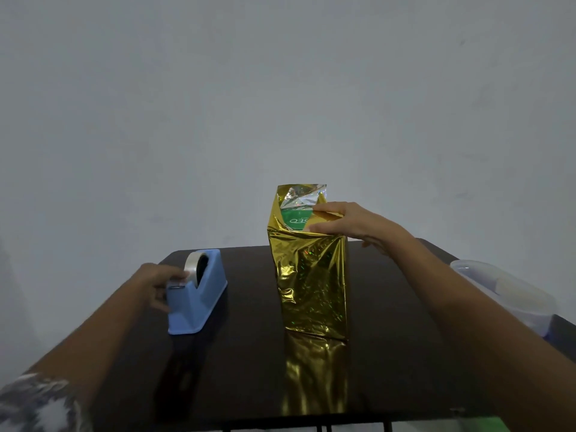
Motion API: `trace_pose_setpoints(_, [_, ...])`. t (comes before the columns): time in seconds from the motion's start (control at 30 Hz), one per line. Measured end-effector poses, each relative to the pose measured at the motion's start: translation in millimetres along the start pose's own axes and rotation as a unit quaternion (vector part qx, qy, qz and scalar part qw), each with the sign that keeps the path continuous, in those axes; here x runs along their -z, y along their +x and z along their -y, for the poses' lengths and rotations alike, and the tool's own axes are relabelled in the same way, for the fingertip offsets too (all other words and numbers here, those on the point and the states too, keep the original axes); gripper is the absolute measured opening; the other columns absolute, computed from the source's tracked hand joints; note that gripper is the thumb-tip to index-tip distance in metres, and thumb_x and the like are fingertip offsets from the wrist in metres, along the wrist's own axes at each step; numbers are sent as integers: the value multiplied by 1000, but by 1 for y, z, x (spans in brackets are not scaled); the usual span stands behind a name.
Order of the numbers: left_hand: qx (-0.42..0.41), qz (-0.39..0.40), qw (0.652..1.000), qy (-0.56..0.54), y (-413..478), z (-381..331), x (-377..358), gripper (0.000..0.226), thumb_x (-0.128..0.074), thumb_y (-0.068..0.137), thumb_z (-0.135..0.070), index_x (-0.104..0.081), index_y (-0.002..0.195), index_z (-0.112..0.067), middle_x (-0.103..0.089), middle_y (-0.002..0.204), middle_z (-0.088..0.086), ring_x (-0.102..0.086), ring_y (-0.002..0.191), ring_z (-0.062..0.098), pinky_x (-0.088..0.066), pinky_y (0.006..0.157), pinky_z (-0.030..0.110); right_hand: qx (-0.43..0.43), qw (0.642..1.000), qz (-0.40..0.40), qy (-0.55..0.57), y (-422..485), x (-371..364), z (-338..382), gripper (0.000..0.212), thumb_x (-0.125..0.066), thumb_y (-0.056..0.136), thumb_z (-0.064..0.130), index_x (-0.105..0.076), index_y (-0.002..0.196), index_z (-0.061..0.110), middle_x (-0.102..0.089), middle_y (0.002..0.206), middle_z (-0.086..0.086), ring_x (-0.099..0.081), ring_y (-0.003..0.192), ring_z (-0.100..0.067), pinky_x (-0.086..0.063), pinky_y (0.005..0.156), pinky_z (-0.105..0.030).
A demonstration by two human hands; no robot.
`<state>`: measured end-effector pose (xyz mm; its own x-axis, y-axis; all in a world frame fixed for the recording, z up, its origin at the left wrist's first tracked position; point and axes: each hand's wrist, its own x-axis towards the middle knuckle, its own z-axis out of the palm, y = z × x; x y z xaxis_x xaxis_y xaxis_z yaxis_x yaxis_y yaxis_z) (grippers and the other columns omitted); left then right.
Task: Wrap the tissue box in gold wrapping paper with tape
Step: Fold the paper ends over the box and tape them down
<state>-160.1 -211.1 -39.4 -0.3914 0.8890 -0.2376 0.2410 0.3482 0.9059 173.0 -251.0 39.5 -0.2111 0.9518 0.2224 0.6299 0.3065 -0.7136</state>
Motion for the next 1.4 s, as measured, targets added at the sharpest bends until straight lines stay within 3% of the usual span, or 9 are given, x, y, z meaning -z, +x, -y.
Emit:
trace_pose_setpoints(0.17, [18,32,998,-59,4,-6,4,35,-61,90,-7,-53,121,8,-48,132,21,-43,127,37,-41,91,64,5,1000,-1,4,-2,1,2,62,-63,88,32,-38,143,20,-35,148,-3,-38,123,-14,-35,75,-15])
trace_pose_setpoints(0.27, [7,38,995,-92,-2,-4,1,29,-55,93,-3,-54,119,8,-50,121,19,-48,120,38,-45,88,62,2,1000,-1,11,-5,4,1,60,-62,88,32,-39,143,21,-36,148,0,-38,119,-9,-34,57,-8])
trace_pose_setpoints(0.37, [-11,20,991,-131,-8,0,2,7,-56,90,-4,-58,84,-2,-53,93,10,-55,80,28,-52,58,59,3,999,-6,33,-5,3,-3,58,-63,87,33,-42,141,23,-36,148,-2,-37,121,-11,-31,80,-17])
trace_pose_setpoints(0.5, [-34,-16,977,-210,-7,14,6,12,-58,85,-8,-56,74,-6,-51,84,5,-54,73,21,-53,41,49,-14,999,-8,44,-2,-1,-4,59,-65,84,38,-45,138,28,-34,149,-2,-34,133,-23,-32,95,-34])
trace_pose_setpoints(0.6, [-62,-35,965,-254,-4,22,4,8,-63,82,-11,-59,76,-9,-57,91,3,-57,89,20,-51,52,46,-38,998,-18,41,-1,-3,-3,61,-67,80,44,-46,137,34,-32,151,-1,-30,136,-28,-32,104,-56])
trace_pose_setpoints(0.83, [-64,-67,945,-313,-4,46,-15,9,-70,82,-9,-63,86,-4,-65,92,5,-62,81,12,-52,75,36,-45,998,-23,38,2,-4,-7,62,-64,82,45,-43,139,32,-30,151,-2,-27,138,-29,-35,101,-55])
trace_pose_setpoints(0.97, [-55,-73,932,-351,-1,58,-18,35,-72,81,-12,-62,112,2,-66,112,9,-64,98,17,-53,69,26,-50,998,-30,40,3,-4,-7,61,-65,82,45,-45,138,31,-32,150,-2,-26,138,-29,-35,101,-56])
trace_pose_setpoints(1.17, [-66,-115,931,-341,-10,69,-33,22,-77,78,-23,-63,75,-7,-65,83,2,-61,66,7,-52,60,20,-45,998,-30,42,5,-5,-9,58,-63,83,43,-45,137,31,-31,151,-3,-26,139,-30,-34,101,-59])
trace_pose_setpoints(1.4, [-53,-146,936,-314,6,75,-36,39,-80,73,-30,-64,96,-3,-64,90,2,-62,88,15,-56,61,27,-45,998,-28,40,10,-5,-13,58,-62,83,44,-46,138,32,-32,151,-4,-25,139,-30,-34,99,-58])
